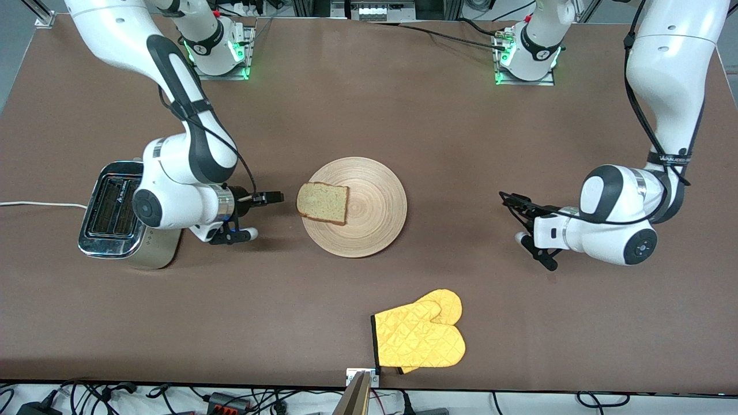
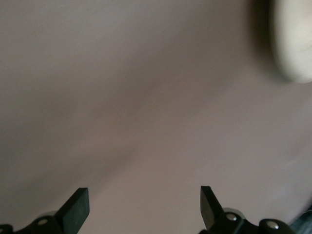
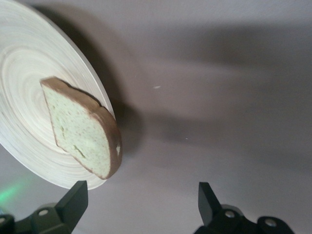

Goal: Move plate and put bread in toaster
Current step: 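Release the plate with the left gripper while the right gripper reaches the bread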

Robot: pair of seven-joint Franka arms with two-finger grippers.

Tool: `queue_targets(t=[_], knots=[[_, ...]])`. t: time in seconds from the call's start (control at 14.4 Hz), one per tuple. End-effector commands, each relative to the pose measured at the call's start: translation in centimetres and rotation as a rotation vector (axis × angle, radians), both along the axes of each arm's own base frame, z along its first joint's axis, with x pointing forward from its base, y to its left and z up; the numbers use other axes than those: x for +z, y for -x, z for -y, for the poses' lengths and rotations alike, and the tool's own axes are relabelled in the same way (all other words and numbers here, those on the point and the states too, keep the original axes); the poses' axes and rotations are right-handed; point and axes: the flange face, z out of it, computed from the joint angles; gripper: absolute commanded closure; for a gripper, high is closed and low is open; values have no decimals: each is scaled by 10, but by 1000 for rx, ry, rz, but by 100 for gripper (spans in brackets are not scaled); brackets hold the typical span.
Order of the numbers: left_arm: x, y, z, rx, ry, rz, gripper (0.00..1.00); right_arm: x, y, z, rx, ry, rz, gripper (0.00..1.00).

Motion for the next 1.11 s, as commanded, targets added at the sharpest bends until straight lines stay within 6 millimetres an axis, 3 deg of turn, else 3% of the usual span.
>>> queue_targets(t=[0.0, 0.21, 0.35, 0.42, 0.56, 0.84, 1.04], knots=[[11, -4, -14, -156, -247, 67, 0, -20, 8, -20, 5, -48, -10, 0], [52, -33, -40, -266, -443, 193, 0, -36, 10, -24, -36, -92, -43, 0], [102, -57, -44, -239, -474, 301, 0, -36, 13, -32, -24, -92, -43, 9], [122, -62, -47, -211, -476, 323, 0, -35, 14, -37, -17, -93, -42, 20], [165, -67, -55, -152, -488, 337, 0, -41, 15, -40, -18, -94, -47, 25], [215, -41, -57, 103, -507, 200, 0, -41, 15, -46, -14, -93, -33, 28], [256, -19, -45, 322, -499, 176, 0, -44, 17, -54, -8, -93, -26, 34]])
